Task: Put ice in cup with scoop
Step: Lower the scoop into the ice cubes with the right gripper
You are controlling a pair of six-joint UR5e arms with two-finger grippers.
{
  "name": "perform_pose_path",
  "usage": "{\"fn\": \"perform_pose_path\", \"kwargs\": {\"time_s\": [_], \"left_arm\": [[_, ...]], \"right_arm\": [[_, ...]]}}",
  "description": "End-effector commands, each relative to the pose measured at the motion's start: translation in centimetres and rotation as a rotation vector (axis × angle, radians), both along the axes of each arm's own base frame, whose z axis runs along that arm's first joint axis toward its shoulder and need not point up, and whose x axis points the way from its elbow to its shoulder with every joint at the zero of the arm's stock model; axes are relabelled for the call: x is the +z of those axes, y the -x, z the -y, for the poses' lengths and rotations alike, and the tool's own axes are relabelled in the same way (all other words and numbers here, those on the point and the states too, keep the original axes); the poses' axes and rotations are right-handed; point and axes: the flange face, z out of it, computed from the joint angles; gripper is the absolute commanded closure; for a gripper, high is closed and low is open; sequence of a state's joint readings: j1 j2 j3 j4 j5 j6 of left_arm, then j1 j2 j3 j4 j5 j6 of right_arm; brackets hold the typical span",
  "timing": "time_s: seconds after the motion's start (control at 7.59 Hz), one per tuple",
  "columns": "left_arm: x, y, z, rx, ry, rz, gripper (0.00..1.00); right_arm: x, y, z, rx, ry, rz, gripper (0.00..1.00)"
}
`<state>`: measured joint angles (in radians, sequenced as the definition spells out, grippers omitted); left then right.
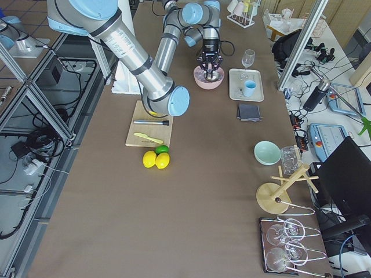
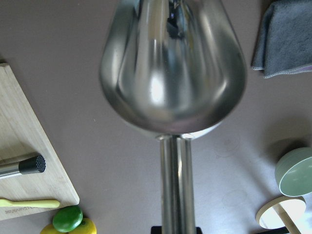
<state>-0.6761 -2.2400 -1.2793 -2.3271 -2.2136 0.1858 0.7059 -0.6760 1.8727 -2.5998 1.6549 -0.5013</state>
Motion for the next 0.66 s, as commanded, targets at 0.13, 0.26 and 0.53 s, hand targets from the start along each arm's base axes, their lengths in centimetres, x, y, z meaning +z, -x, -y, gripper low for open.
{"fn": "perform_pose_path", "kwargs": {"time_s": [0.13,0.26,0.53], "left_arm": [[-0.1,-0.1,0.0,0.001,-0.001,-0.001,0.01],[-0.1,0.0,0.0,0.000,-0.001,-0.001,0.01],[-0.1,0.0,0.0,-0.001,0.001,-0.001,0.01]], "right_arm": [[-4.9,4.9,1.3,-0.031,0.041,-0.118,1.00],[-4.4,5.4,1.6,-0.033,0.032,-0.147,1.00],[-5.7,7.8,2.0,-0.047,0.033,-0.152,1.00]]}}
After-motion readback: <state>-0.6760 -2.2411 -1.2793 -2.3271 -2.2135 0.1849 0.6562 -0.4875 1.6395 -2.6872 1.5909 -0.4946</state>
